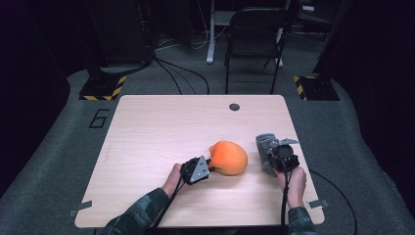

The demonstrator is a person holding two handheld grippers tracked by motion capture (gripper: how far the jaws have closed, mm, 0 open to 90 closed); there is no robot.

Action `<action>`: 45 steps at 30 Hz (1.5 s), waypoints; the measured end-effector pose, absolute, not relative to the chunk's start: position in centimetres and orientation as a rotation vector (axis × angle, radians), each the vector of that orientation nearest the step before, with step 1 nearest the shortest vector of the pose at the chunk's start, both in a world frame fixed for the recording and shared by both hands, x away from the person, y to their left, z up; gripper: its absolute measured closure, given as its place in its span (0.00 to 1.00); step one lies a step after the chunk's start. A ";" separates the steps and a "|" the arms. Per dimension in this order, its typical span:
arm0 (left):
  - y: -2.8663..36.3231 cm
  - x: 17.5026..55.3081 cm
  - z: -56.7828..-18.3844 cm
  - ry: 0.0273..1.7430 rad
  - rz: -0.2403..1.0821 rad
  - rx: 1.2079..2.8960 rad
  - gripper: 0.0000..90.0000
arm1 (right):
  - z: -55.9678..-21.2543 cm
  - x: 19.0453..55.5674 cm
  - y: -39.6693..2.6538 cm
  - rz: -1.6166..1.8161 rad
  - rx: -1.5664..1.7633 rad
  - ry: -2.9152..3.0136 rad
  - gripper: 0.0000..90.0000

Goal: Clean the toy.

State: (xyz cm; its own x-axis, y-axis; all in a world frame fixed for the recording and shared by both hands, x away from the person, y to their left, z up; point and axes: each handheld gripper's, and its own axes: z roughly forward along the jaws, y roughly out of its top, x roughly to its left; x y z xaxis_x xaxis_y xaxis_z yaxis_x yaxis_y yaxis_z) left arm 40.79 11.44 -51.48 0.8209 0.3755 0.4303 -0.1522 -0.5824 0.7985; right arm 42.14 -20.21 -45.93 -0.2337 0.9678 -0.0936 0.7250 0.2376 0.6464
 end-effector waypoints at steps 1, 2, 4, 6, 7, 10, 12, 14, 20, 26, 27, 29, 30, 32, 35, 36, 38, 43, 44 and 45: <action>11.5 40.7 -51.4 0.166 0.722 2.067 0.84 | -46.0 42.2 -20.2 0.664 1.551 2.033 0.86; 11.5 40.7 -51.3 0.170 0.722 2.052 0.85 | -46.0 42.2 -20.2 0.662 1.554 2.034 0.86; 11.5 40.6 -50.7 0.187 0.702 2.033 0.87 | -46.0 42.2 -20.3 0.663 1.555 2.030 0.86; 11.6 40.6 -49.7 0.250 0.650 2.001 0.88 | -45.9 42.2 -20.5 0.667 1.555 2.024 0.86; 11.7 40.6 -49.1 0.274 0.620 1.979 0.88 | -45.8 42.3 -20.6 0.672 1.555 2.022 0.86; 12.1 40.7 -47.5 0.345 0.518 1.936 0.88 | -45.8 42.2 -20.9 0.677 1.564 2.014 0.86; 12.4 40.7 -46.2 0.415 0.421 1.907 0.88 | -45.7 42.2 -21.0 0.678 1.569 2.008 0.86; 12.7 40.9 -45.1 0.476 0.348 1.903 0.87 | -45.5 42.1 -21.2 0.685 1.568 2.001 0.86; 13.7 41.9 -44.1 0.694 0.113 1.850 0.87 | -44.3 41.7 -21.0 0.736 1.551 1.986 0.86; 13.8 43.0 -45.6 0.834 -0.058 1.819 0.86 | -41.9 40.8 -19.6 0.818 1.470 1.995 0.86; 13.7 43.2 -46.0 0.854 -0.086 1.813 0.86 | -41.5 40.6 -19.2 0.826 1.454 2.001 0.86; 13.5 43.4 -46.5 0.870 -0.114 1.813 0.86 | -40.6 40.2 -18.3 0.869 1.409 2.013 0.86; 13.5 43.6 -46.8 0.878 -0.125 1.813 0.86 | -40.1 40.0 -17.7 0.879 1.386 2.021 0.86; 13.4 43.7 -47.1 0.895 -0.135 1.815 0.86 | -39.4 39.5 -16.6 0.924 1.352 2.035 0.86; 13.2 43.8 -47.6 0.918 -0.146 1.812 0.85 | -38.2 38.4 -13.8 0.995 1.264 2.083 0.86; 13.2 43.9 -47.6 0.920 -0.152 1.801 0.85 | -38.1 38.1 -12.8 1.011 1.232 2.106 0.86; 13.1 43.8 -47.7 0.917 -0.156 1.804 0.85 | -38.3 37.6 -10.4 1.025 1.179 2.147 0.86; 12.9 43.7 -48.1 0.916 -0.165 1.808 0.84 | -41.4 38.2 -6.6 0.894 1.129 2.233 0.86; 12.9 43.8 -48.3 0.913 -0.176 1.805 0.84 | -41.7 38.3 -6.6 0.870 1.114 2.224 0.86; 12.9 43.8 -48.4 0.916 -0.179 1.799 0.84 | -41.8 38.4 -6.6 0.857 1.113 2.224 0.86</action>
